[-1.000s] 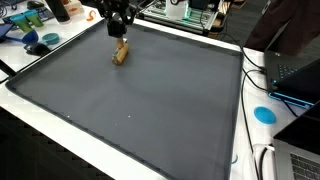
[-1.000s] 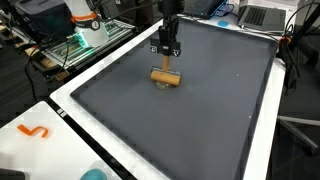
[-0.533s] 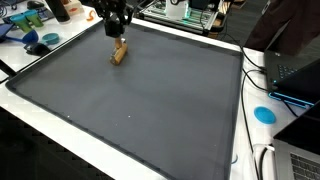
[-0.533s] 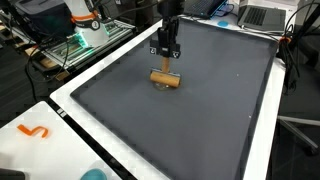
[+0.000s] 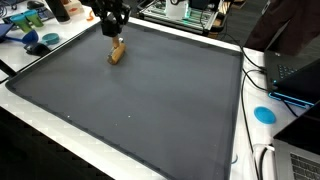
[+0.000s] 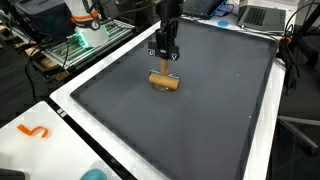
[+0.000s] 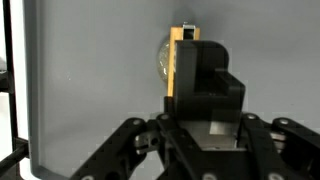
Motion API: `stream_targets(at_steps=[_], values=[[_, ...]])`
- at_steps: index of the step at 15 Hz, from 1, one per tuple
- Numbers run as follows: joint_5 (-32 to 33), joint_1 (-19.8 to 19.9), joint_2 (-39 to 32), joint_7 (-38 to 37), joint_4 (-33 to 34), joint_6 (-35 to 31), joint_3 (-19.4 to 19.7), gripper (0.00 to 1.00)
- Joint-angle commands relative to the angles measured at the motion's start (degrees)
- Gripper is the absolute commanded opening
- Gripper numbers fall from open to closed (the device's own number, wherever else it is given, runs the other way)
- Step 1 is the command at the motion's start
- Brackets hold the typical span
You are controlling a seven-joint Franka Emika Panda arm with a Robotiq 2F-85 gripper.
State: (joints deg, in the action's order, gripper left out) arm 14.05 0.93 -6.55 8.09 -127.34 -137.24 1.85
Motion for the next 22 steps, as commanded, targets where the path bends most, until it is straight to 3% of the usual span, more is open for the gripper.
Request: stream_targets(at_steps=[1, 22], values=[[2.29, 1.14, -4.23, -0.55, 0.25, -0.38, 1.39, 0.24], [5.12, 1.64, -5.46, -4.31, 1.48, 0.16, 3.85, 0.24]])
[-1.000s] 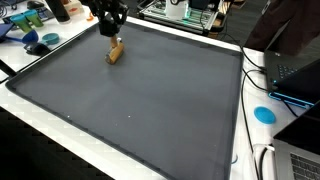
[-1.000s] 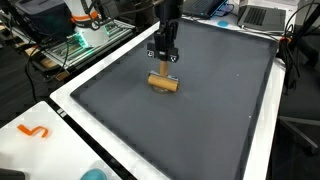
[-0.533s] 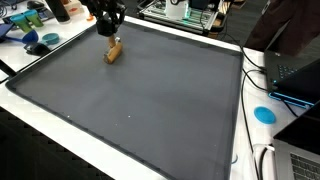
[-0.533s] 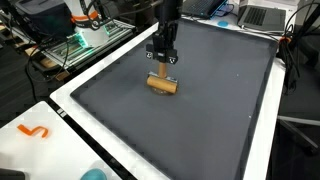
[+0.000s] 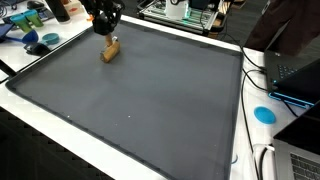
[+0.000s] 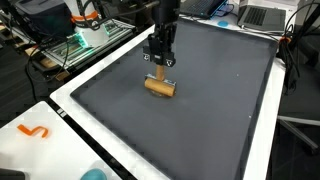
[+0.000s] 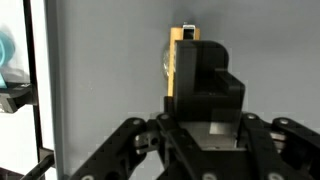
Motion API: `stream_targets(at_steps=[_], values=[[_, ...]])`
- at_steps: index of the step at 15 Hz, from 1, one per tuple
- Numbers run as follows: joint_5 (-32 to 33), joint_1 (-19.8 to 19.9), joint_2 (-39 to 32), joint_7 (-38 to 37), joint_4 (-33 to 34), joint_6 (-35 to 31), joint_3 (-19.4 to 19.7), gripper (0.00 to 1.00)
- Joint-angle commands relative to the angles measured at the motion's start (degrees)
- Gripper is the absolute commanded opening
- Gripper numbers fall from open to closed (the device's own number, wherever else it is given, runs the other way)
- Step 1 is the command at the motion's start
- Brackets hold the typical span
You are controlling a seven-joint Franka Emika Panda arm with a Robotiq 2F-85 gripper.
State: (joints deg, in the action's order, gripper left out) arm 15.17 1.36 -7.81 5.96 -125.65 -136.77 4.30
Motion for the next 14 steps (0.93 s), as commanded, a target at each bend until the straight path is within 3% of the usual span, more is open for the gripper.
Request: stream_targets(at_steps=[1, 11, 14], values=[[4.31, 1.26, -4.25, -2.43, -0.13, -0.26, 1.50, 0.24], [9.62, 2.36, -6.66, -4.92, 1.64, 0.18, 3.76, 0.24], [7.82, 2.70, -6.65, -3.69, 2.11, 0.22, 3.47, 0.24]])
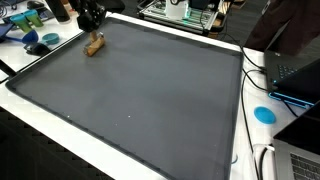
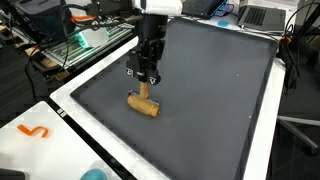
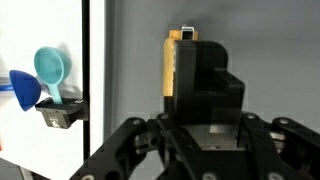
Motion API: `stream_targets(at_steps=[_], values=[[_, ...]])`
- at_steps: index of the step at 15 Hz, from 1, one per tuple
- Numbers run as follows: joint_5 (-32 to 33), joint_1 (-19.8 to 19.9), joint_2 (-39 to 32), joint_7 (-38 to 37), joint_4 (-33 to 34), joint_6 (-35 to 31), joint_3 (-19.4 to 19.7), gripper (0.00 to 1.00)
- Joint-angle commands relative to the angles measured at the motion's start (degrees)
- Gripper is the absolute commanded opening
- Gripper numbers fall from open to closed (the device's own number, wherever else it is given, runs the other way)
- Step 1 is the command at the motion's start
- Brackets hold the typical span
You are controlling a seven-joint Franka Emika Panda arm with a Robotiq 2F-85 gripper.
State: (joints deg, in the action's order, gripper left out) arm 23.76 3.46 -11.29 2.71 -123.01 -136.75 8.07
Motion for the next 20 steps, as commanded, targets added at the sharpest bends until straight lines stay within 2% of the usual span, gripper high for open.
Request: stream_targets(at_steps=[1, 4, 7, 9, 20], values=[[-1.52, 0.66, -2.97, 0.11, -0.53, 0.27, -0.55, 0.24], [-5.37, 0.92, -2.32, 3.06, -0.71, 1.16, -1.78, 0.24], [-13.46, 1.49, -1.59, 10.25, -0.72, 2.99, -3.95, 0.24], [-16.68, 1.64, -1.62, 14.09, 0.13, 4.96, -4.66, 0.24], [-23.54, 1.27, -2.45, 21.33, 2.21, 4.95, -7.49, 0.24]])
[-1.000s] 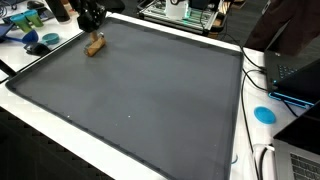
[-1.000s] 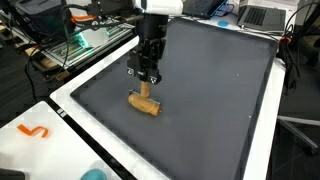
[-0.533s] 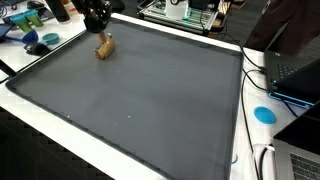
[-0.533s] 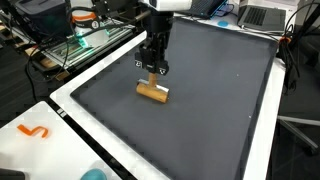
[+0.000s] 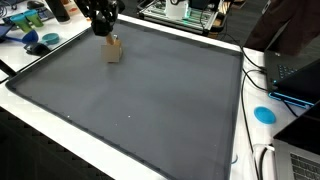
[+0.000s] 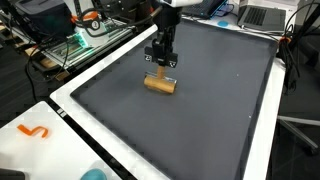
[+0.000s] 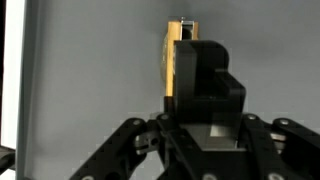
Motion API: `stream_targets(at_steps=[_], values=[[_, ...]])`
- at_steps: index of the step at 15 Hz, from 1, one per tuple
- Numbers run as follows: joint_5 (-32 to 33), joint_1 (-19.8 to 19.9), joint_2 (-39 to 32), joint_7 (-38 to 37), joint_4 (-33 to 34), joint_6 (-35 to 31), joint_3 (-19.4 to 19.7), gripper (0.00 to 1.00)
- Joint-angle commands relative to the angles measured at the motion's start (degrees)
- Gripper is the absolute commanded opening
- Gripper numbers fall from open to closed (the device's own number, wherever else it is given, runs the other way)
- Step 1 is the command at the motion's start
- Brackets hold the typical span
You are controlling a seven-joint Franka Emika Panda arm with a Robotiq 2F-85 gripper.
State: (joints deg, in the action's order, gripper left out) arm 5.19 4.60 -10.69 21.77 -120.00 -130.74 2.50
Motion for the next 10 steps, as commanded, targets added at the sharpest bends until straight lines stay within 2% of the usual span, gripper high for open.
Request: stream_targets(at_steps=[1, 5, 10], values=[[-5.96, 0.13, -3.12, 2.45, -0.75, -1.38, -2.28, 0.24], [-9.10, 0.16, -3.42, 3.88, -0.55, -1.86, -3.22, 0.24], [-9.90, -0.29, -1.23, 3.83, -0.98, -0.90, -3.66, 0.24]])
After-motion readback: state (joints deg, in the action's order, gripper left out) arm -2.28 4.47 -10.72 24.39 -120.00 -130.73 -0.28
